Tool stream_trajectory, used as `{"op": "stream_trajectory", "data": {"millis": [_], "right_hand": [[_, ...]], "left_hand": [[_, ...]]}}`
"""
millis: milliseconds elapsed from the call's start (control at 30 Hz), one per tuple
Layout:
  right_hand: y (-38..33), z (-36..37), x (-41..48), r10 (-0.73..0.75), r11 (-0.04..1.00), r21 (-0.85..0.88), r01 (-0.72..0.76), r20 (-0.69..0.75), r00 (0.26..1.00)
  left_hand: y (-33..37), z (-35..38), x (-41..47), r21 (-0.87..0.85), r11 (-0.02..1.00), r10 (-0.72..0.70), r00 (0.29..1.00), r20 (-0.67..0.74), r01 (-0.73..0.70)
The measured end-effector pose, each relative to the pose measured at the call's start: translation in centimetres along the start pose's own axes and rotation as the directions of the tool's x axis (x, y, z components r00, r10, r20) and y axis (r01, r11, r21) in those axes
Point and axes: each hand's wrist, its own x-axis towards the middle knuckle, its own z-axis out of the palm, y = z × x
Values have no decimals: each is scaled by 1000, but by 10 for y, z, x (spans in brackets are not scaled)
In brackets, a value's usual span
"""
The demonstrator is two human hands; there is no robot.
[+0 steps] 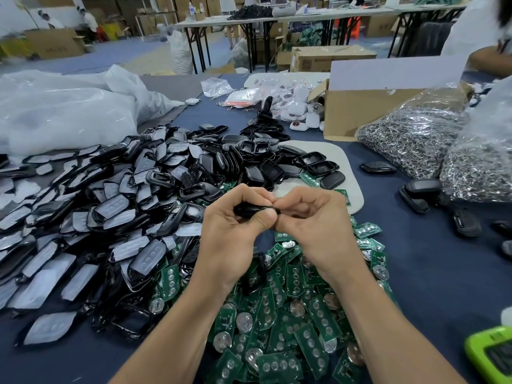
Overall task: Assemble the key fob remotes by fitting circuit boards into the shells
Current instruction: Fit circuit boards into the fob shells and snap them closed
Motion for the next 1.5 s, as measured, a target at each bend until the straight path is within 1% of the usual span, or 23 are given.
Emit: {"op": "stream_trajectory", "data": {"millis": [200, 300, 400, 533, 633, 667, 733, 800, 867, 967, 1033, 1133, 1233, 1267, 1300, 1333, 1367, 1400, 1433, 1467, 1500], "right_hand": [[2, 1, -1, 25, 1000, -2, -25, -3, 1000], [2, -2, 3, 28, 998, -53, -29, -20, 999], [2, -5, 6, 14, 994, -111, -19, -48, 999], [1, -9, 7, 28, 998, -51, -33, -85, 996], [0, -11, 6, 66, 998, 15, -65, -65, 996], [0, -11, 5, 77, 997, 0, -77, -58, 995], [0, -10, 4, 80, 989, -117, -87, -61, 995], [0, -9, 3, 94, 961, -256, -106, -58, 994], [0, -8, 3, 117, 924, -365, -117, -22, 993], [1, -5, 1, 109, 849, -521, -90, 5, 994], [0, -4, 0, 94, 821, -566, -73, 8, 996], [-3, -5, 0, 94, 835, -547, -60, 34, 995], [-6, -7, 0, 123, 819, -567, -85, 28, 992], [-7, -8, 0, 139, 833, -541, -120, -7, 990], [-9, -10, 1, 152, 879, -446, -170, -77, 985], [-13, -14, 2, 167, 951, -236, -201, -153, 974], [-18, -18, 3, 203, 978, 79, -191, -199, 959], [-21, -23, 4, 233, 928, 340, -151, -213, 949], [-22, -27, 4, 238, 881, 460, -109, -233, 943], [-23, -29, 4, 231, 907, 406, -109, -265, 936], [-21, -28, 4, 194, 971, 197, -137, -308, 932]], "left_hand": [[-4, -1, 1, -1, 1000, -18, 1000, -12, 18], [-6, 1, 2, 79, 994, -74, 996, -58, 78], [-6, 2, 2, 152, 984, -78, 994, -76, 89], [-5, -2, 4, 217, 973, -59, 993, -99, 80], [-3, -1, 3, 163, 986, -27, 994, -108, 44], [-2, 0, 2, 143, 990, -4, 995, -99, 18], [-1, 2, 0, 114, 993, 24, 997, -71, -16], [-1, 5, -1, 72, 997, 9, 999, -46, -5], [-3, 6, -3, 42, 999, -14, 1000, -25, 15], [-3, 6, -3, 78, 996, -39, 999, -35, 42], [-2, 6, -4, 125, 991, -41, 998, -47, 47], [0, 7, -5, 178, 982, -49, 996, -74, 61], [4, 9, -7, 246, 967, -47, 995, -83, 66], [6, 9, -8, 294, 953, -42, 996, -83, 65], [8, 9, -9, 345, 936, -38, 995, -89, 66], [10, 8, -9, 384, 921, -31, 994, -104, 69], [12, 8, -10, 405, 911, -21, 992, -127, 72], [13, 8, -9, 412, 908, -7, 987, -159, 72], [12, 8, -9, 411, 908, 7, 979, -204, 79], [11, 9, -7, 404, 909, 12, 964, -265, 100], [10, 8, -6, 392, 911, 12, 943, -333, 127]]}}
